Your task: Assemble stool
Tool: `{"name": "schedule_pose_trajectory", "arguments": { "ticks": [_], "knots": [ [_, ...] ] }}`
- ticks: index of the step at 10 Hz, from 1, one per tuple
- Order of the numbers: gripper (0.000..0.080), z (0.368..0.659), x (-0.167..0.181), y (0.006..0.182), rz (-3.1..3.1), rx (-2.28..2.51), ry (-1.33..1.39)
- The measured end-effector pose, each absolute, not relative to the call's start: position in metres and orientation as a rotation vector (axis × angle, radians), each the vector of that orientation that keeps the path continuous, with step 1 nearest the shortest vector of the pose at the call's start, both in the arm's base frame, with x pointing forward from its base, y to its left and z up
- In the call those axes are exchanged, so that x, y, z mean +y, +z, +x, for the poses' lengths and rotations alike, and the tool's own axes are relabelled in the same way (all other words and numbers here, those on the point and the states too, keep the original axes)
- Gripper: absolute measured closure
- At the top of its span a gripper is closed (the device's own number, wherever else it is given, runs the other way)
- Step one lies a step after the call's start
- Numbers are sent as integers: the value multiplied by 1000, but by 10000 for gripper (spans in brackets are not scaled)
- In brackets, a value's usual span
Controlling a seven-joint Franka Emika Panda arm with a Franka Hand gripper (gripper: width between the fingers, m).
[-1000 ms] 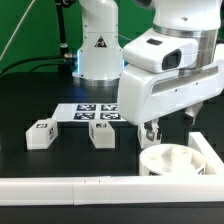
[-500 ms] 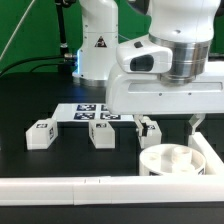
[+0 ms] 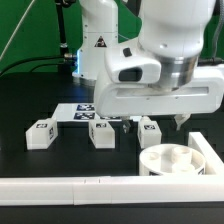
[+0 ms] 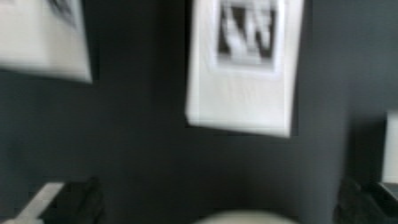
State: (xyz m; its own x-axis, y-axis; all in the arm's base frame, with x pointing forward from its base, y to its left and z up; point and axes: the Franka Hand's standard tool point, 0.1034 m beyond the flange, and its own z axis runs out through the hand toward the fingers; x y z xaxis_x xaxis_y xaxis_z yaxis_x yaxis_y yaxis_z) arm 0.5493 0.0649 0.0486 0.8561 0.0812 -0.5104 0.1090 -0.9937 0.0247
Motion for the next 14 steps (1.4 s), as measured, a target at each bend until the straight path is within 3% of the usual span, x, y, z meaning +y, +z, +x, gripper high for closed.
{"name": "schedule_pose_trajectory", "arguments": {
  "ticks": [7, 9, 14],
  "knots": [
    [151, 525, 69, 34, 2709, 56, -1537],
    [151, 528, 70, 33, 2720, 61, -1519],
    [151, 516, 80, 10, 2729, 90, -1498]
  ]
}}
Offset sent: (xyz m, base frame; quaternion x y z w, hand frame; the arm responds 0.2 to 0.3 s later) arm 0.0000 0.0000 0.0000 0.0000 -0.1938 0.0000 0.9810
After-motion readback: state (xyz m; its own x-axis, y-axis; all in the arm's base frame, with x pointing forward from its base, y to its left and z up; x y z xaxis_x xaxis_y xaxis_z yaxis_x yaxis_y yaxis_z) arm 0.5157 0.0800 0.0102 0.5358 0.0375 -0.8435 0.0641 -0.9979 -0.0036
